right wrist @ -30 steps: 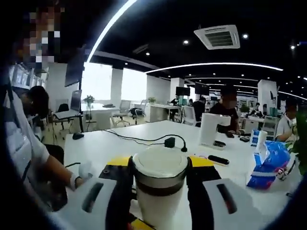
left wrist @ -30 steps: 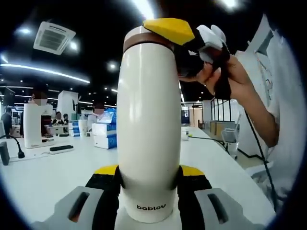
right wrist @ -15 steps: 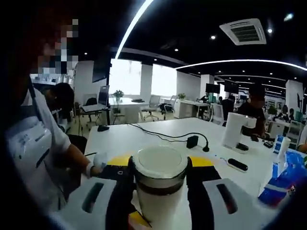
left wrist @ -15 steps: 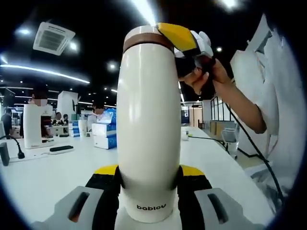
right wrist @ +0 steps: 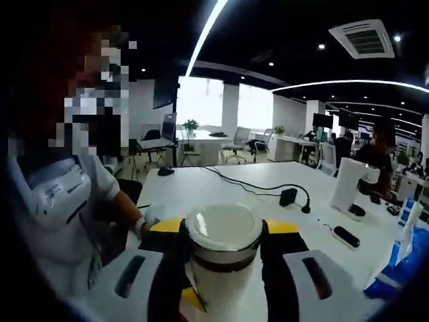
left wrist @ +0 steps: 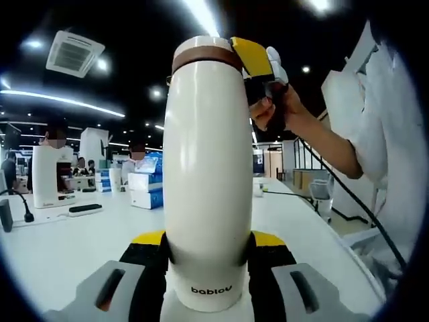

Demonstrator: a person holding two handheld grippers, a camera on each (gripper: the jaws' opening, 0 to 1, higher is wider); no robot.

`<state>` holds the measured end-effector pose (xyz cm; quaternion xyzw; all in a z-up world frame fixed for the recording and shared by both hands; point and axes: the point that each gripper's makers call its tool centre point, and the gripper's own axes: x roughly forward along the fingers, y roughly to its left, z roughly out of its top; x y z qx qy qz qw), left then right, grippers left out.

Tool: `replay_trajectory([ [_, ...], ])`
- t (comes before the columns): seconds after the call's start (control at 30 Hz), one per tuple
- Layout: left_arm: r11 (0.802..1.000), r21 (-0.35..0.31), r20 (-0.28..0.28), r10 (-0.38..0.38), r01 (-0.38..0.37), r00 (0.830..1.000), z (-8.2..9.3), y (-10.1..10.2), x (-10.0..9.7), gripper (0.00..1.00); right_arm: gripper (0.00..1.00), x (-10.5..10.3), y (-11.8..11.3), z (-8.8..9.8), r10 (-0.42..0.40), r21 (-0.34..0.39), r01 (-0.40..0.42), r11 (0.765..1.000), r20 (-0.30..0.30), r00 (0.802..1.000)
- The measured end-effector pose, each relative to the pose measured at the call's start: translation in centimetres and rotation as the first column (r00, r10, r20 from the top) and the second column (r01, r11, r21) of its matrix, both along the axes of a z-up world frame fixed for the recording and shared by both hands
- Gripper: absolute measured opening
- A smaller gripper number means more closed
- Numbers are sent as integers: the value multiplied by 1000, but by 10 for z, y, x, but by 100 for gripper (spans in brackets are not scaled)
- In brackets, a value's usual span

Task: Grasp the water cup twist off the cup lid place the cup lid on the table

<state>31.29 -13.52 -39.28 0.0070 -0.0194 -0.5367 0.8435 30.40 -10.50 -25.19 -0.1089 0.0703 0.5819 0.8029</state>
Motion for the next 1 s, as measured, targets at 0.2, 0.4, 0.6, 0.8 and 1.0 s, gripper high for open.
replay_trajectory([
  [0.2,1000,-1,-1,1,-1,1000,1,-1,-1,48,45,-1,1,0,105,10,-105,994,-29,994],
  [0.4,1000,-2,-1,1,-1,1000,1,0,0,48,46,-2,3,1,212,25,-211,977,-35,977],
  [0.6,1000,-2,2,5,-4,1000,1,-1,0,48,46,-4,1,2,259,42,-258,965,-19,966],
  [0.8,1000,-2,1,10,-10,1000,1,-2,0,48,47,-4,-1,1,249,88,-243,966,-73,966],
  [1.0,1000,-3,1,9,-9,1000,1,0,1,48,54,1,-3,-3,163,82,-154,985,-118,980],
])
